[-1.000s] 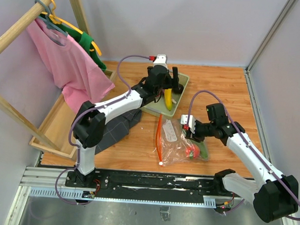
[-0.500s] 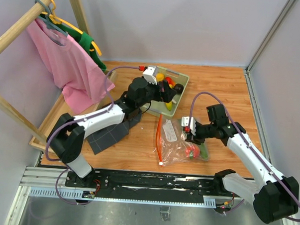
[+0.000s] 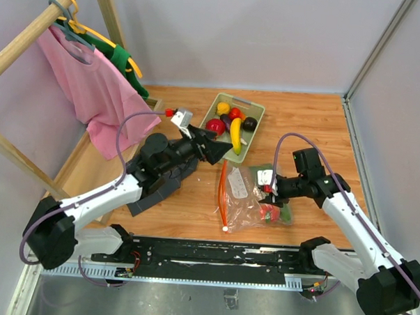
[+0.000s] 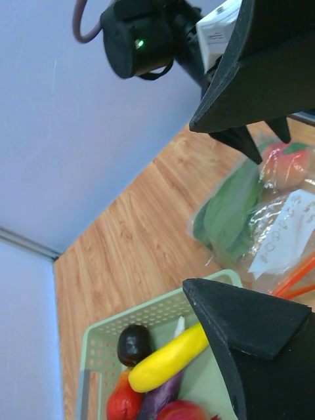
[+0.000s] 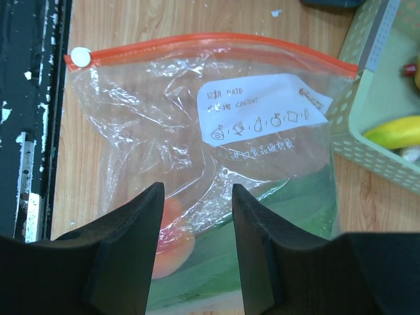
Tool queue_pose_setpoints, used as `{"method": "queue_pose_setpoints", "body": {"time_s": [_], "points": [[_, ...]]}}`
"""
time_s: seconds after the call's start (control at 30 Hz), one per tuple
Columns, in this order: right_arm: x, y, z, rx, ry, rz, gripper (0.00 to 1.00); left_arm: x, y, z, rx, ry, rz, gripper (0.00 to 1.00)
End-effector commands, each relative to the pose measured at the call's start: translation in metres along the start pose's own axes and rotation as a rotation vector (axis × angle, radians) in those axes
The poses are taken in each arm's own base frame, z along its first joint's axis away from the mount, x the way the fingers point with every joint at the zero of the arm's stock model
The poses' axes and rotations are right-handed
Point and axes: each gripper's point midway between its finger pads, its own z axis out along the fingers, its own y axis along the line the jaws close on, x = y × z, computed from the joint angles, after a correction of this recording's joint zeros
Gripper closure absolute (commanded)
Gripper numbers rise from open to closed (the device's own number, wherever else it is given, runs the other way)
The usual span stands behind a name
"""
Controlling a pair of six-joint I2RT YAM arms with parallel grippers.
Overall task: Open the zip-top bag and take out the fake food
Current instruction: Pick up the fake fruit from the zipper food storage bag.
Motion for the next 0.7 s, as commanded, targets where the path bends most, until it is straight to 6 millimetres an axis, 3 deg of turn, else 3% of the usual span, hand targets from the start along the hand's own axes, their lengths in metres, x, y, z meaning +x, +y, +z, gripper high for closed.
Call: {"method": "queue_pose_setpoints", "body": {"time_s": [0.0,0.33,0.47,0.67], "points": [[-0.018,0.006,-0.012,-0.026,-0.061,-0.069,0.52,-0.021,-0.028,-0.030,0.115,-0.090,-0.021,0.05],[-0.044,0.027,-0.031,-0.123,-0.118,-0.189,0.37,0.008,-0.035,-0.102,0.151,-0.102,-0.125,0.11],[-0.032,0.030,-0.036,-0.135,-0.041,-0.209,0.35,0.026,-0.031,-0.120,0.149,-0.081,-0.167,0.17],[0.005,0.036,-0.040,-0.141,0.127,-0.231,0.31,0.056,-0.020,-0.137,0.127,-0.043,-0.229,0.31]]}}
